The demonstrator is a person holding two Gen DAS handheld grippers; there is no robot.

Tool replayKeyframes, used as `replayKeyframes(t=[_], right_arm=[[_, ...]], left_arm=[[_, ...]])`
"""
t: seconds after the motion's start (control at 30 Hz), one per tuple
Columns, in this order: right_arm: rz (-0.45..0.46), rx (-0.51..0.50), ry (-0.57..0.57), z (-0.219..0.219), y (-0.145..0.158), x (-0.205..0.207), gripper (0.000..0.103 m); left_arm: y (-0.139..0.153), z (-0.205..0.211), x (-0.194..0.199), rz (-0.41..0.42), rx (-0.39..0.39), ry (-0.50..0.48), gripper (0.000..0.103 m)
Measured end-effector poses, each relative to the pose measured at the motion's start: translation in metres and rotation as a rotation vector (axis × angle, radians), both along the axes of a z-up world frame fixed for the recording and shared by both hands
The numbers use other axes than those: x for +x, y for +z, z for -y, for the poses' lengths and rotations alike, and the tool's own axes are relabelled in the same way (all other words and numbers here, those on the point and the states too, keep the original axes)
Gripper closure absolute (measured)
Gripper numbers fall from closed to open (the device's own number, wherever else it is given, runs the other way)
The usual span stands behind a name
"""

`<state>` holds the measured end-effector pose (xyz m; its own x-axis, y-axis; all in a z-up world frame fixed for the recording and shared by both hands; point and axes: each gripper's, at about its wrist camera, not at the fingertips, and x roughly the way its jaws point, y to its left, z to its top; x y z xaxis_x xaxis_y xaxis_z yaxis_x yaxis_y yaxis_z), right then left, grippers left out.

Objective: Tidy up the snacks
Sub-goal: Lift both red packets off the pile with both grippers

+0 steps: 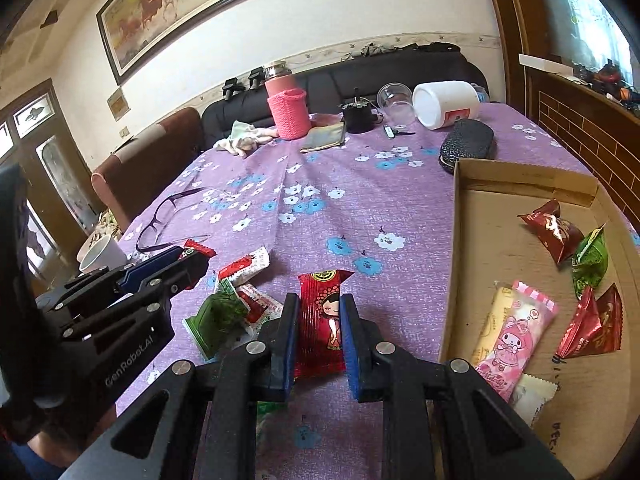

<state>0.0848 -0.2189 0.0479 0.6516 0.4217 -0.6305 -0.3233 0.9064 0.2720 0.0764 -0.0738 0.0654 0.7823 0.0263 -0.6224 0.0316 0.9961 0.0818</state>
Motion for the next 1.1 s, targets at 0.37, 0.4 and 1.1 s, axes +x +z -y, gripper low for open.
replayKeyframes(t=[0.37,0.4,1.1], right_arm=[[-0.005,0.006,-0.01,0.0043,-0.0007,0.0023,0.082],[-0.003,0.007,-0.01,0.0042,-0.0003,0.0023,0.082],[0.009,0.015,-0.016,0.0074,0.0045,-0.0001,0.082]], left_arm=[[-0.0008,0.0052,-0.0013,0.008,0.024,-0.008,0.084],[-0.0011,0.0057,-0.0016,0.009,0.026,-0.008,0.084],[-0.001,0.0065,-0.003,0.011,0.028,-0.019,0.084]])
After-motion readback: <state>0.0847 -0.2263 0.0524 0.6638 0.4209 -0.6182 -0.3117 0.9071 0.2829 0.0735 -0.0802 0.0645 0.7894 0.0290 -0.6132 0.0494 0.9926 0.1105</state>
